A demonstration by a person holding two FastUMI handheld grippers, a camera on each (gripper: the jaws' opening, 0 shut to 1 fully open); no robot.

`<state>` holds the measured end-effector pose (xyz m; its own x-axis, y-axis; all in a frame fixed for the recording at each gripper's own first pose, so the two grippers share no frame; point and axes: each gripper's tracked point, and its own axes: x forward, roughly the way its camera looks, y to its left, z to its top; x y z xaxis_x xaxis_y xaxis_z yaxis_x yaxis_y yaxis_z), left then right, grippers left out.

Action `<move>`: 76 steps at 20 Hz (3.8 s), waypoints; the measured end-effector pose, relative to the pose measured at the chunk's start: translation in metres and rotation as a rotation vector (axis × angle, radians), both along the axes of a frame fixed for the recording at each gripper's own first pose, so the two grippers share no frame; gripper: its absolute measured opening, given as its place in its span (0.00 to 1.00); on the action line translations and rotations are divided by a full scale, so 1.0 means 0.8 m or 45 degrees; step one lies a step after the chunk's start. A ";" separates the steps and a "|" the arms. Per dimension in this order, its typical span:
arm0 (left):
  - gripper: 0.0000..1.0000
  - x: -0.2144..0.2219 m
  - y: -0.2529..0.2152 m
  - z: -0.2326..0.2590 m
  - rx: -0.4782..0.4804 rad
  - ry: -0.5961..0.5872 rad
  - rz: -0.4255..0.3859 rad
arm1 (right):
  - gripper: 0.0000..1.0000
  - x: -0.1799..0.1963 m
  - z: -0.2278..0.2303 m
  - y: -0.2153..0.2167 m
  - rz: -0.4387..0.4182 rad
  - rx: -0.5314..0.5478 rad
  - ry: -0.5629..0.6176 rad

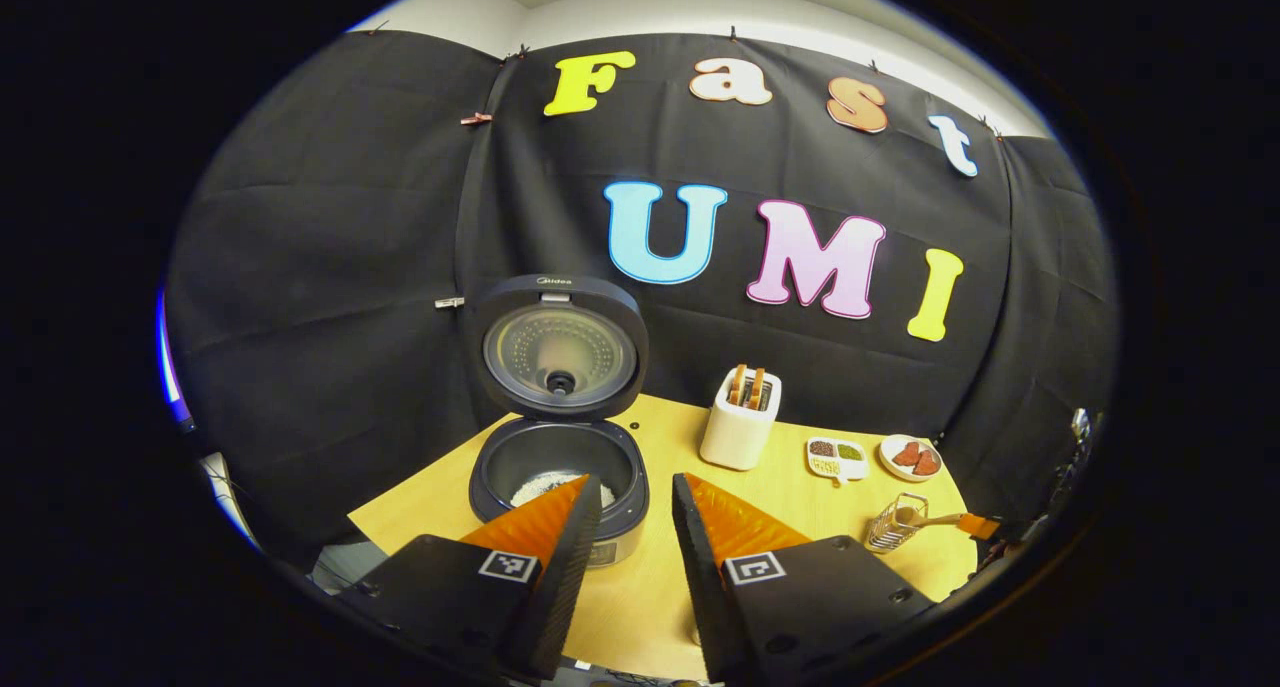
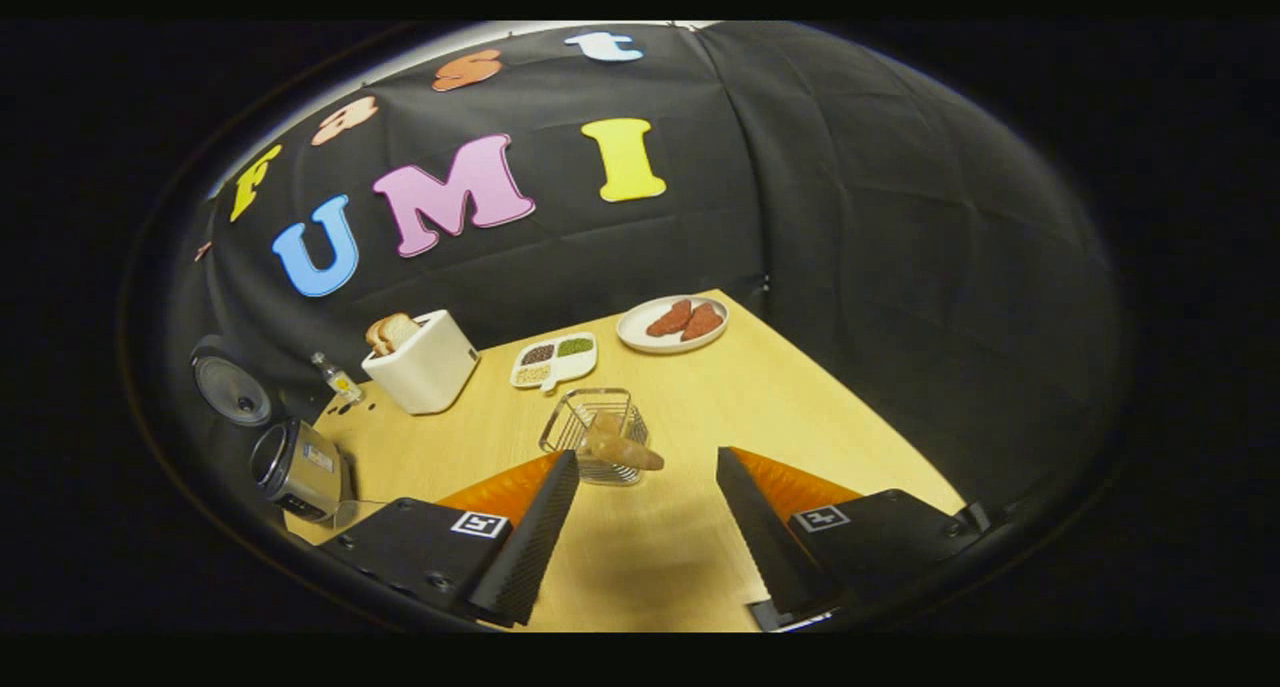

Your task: Close the left gripper, press the button to open the rice cooker; take a wooden spoon from the chopstick holder with the right hand, scoop a spoonful of rice and pour it into the rice cooker, then put the wooden spoon back into the chopstick holder.

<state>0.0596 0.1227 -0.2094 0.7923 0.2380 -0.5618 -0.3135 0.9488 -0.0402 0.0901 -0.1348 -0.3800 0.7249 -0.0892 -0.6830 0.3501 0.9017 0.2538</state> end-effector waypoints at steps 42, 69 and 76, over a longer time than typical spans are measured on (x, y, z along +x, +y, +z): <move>0.54 -0.010 -0.016 -0.012 0.051 0.140 -0.131 | 0.35 0.184 -0.035 -0.007 -0.239 0.276 -0.181; 0.54 -0.004 0.002 -0.030 -0.098 0.053 -0.053 | 0.10 0.177 0.063 0.027 0.029 0.193 -0.207; 0.54 -0.016 0.019 -0.020 -0.139 -0.027 -0.015 | 0.14 0.128 0.136 0.146 0.287 0.338 -0.219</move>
